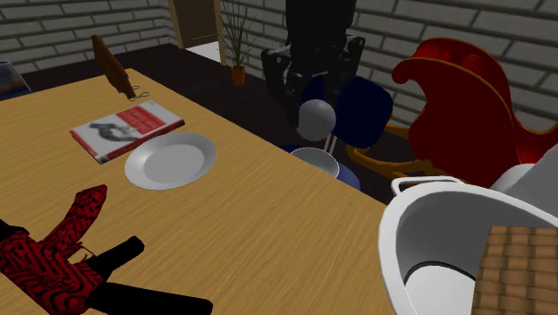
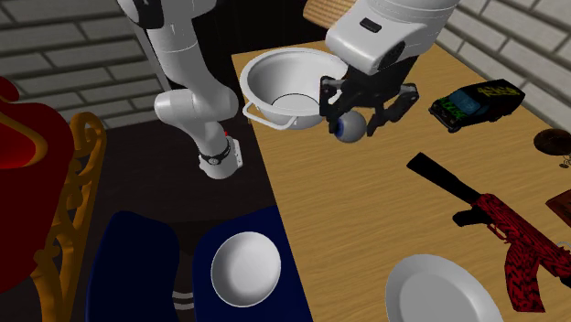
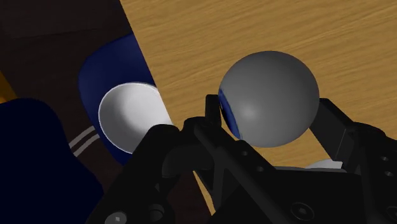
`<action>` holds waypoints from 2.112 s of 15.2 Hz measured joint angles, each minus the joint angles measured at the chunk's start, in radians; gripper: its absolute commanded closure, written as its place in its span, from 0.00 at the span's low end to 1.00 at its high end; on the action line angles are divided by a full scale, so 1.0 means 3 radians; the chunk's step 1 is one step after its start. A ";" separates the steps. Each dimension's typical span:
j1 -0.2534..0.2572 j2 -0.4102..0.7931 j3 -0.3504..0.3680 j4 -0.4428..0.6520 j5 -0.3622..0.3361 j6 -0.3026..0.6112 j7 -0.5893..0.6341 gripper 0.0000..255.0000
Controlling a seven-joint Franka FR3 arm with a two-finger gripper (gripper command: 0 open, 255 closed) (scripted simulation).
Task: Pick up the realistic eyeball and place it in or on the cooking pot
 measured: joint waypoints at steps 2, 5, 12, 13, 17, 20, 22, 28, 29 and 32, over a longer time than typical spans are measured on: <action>-0.0002 -0.0309 -0.0068 -0.0248 0.0195 0.0006 -0.0058 1.00; 0.0061 -0.0760 -0.0180 -0.0566 0.0460 -0.0040 -0.0103 1.00; 0.0314 -0.1599 -0.0430 -0.1140 0.0860 -0.0217 -0.0133 1.00; 0.0355 -0.1698 -0.0445 -0.1184 0.0910 -0.0261 -0.0104 1.00; 0.0537 -0.2118 -0.0515 -0.1430 0.1100 -0.0400 -0.0007 1.00; 0.0663 -0.2381 -0.0570 -0.1520 0.1215 -0.0554 0.0089 1.00; 0.0733 -0.2536 -0.0570 -0.1559 0.1295 -0.0620 0.0201 1.00; 0.0851 -0.2791 -0.0550 -0.1853 0.1421 -0.0587 0.0233 1.00; 0.0856 -0.2812 -0.0533 -0.1913 0.1433 -0.0547 0.0222 1.00; 0.0886 -0.2899 -0.0503 -0.2089 0.1470 -0.0461 0.0199 1.00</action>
